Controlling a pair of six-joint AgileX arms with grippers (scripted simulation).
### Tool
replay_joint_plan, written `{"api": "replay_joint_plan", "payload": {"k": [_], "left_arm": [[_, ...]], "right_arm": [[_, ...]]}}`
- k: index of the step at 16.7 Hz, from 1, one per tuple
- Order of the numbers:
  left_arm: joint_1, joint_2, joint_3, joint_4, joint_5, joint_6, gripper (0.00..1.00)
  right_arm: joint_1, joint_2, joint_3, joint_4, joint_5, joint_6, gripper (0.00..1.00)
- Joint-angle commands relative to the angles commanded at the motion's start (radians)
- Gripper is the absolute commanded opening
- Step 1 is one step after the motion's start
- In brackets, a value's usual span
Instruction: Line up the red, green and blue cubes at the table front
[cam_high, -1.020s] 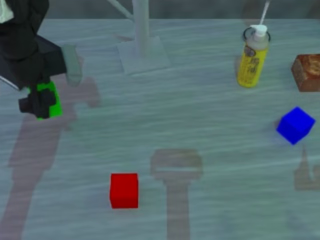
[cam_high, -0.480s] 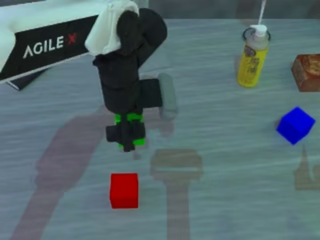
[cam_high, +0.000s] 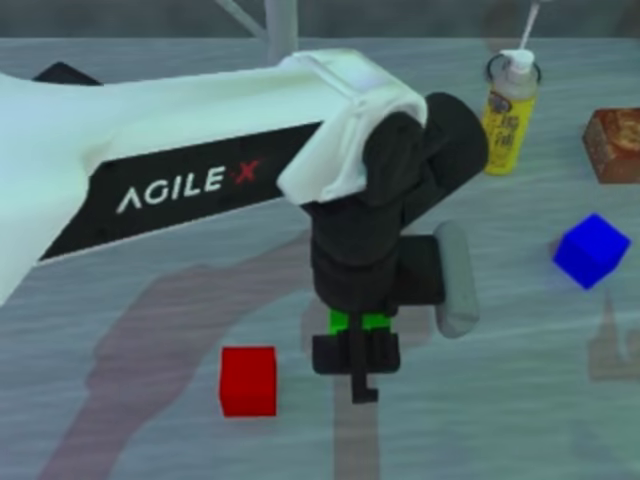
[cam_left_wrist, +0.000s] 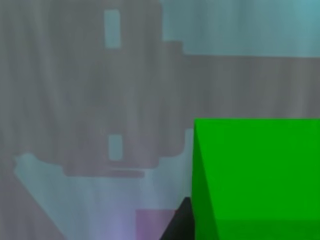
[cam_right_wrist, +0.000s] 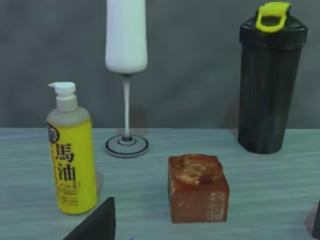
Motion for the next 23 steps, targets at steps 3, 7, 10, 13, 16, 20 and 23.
{"api": "replay_joint_plan", "payload": {"k": [3, 7, 10, 13, 16, 20, 23], "left_arm": [[0.003, 0.005, 0.004, 0.000, 0.001, 0.003, 0.00], [0.000, 0.027, -0.044, 0.071, 0.001, 0.002, 0.00], [-0.002, 0.066, -0.112, 0.180, 0.002, 0.000, 0.00], [-0.003, 0.090, -0.153, 0.244, 0.001, -0.002, 0.00], [-0.003, 0.091, -0.154, 0.245, 0.001, -0.002, 0.00], [-0.003, 0.091, -0.154, 0.245, 0.001, -0.002, 0.23], [-0.003, 0.091, -0.154, 0.245, 0.001, -0.002, 0.45]], "right_arm": [[0.000, 0.000, 0.000, 0.000, 0.000, 0.000, 1.00], [0.000, 0.000, 0.000, 0.000, 0.000, 0.000, 1.00], [0.000, 0.000, 0.000, 0.000, 0.000, 0.000, 1.00], [0.000, 0.000, 0.000, 0.000, 0.000, 0.000, 1.00], [0.000, 0.000, 0.000, 0.000, 0.000, 0.000, 1.00], [0.000, 0.000, 0.000, 0.000, 0.000, 0.000, 1.00], [0.000, 0.000, 0.000, 0.000, 0.000, 0.000, 1.00]]}}
